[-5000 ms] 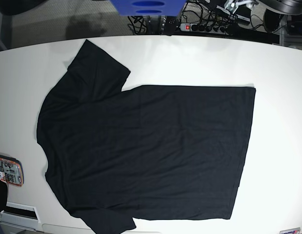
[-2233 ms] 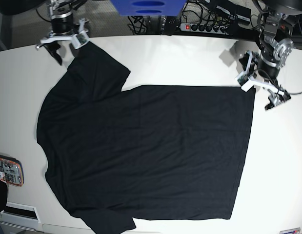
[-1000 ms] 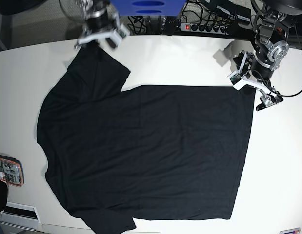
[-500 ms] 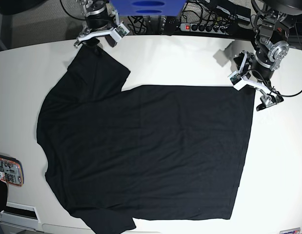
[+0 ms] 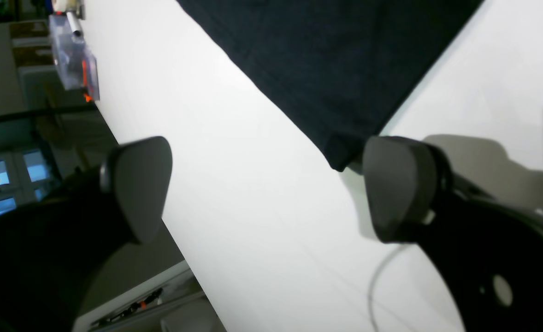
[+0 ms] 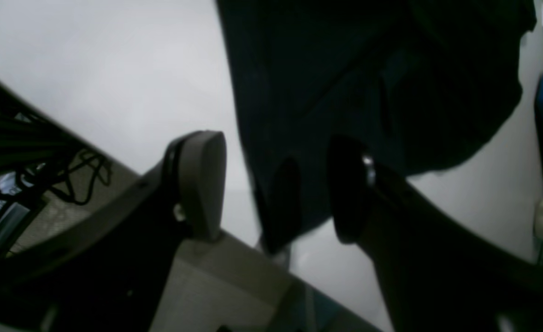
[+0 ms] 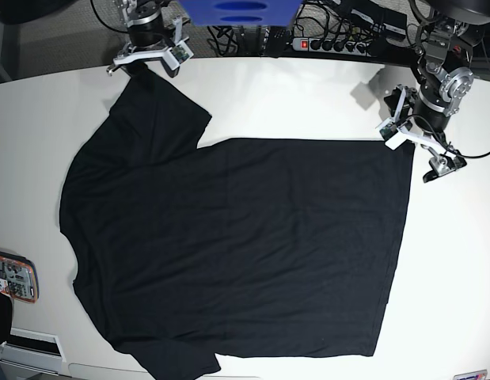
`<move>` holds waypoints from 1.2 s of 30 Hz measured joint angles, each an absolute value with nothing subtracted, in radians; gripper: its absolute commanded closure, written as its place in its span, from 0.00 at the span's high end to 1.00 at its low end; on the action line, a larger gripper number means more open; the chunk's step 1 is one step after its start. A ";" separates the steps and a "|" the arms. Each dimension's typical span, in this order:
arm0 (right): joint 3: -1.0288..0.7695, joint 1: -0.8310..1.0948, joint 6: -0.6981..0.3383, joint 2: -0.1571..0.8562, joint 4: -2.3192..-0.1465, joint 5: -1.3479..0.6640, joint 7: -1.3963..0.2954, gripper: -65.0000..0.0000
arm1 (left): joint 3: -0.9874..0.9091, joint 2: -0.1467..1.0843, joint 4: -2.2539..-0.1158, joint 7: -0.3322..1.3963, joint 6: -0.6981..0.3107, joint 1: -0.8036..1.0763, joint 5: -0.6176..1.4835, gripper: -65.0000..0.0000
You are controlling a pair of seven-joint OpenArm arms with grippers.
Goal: Fold the T-shirt properly
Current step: 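Align the right gripper on one shoulder corner and the left on the other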
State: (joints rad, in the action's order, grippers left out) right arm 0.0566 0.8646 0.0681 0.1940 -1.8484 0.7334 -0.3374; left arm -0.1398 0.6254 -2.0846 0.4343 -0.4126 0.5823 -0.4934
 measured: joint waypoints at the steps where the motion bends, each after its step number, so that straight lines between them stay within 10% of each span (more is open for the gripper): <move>1: 0.044 0.864 0.068 0.194 -1.848 0.734 -0.339 0.53 | -0.141 0.626 -2.085 0.435 -0.412 0.582 -0.494 1.00; 19: 0.024 0.732 0.122 0.200 -1.738 0.762 -0.321 0.52 | -0.141 0.626 -2.085 0.434 -0.411 0.604 -0.495 1.00; 30: 0.086 0.741 0.108 0.235 -1.739 0.769 -0.404 0.00 | -0.143 0.626 -2.085 0.434 -0.412 0.626 -0.495 1.00; 36: 0.086 0.749 0.076 0.233 -1.787 0.759 -0.459 0.00 | -0.145 0.626 -2.085 0.434 -0.413 0.626 -0.495 1.00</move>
State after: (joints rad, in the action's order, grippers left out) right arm 0.0864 0.7486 0.0765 0.2325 -1.7870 0.7589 -0.4591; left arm -0.1448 0.6258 -2.0850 0.4339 -0.4129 0.6262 -0.4946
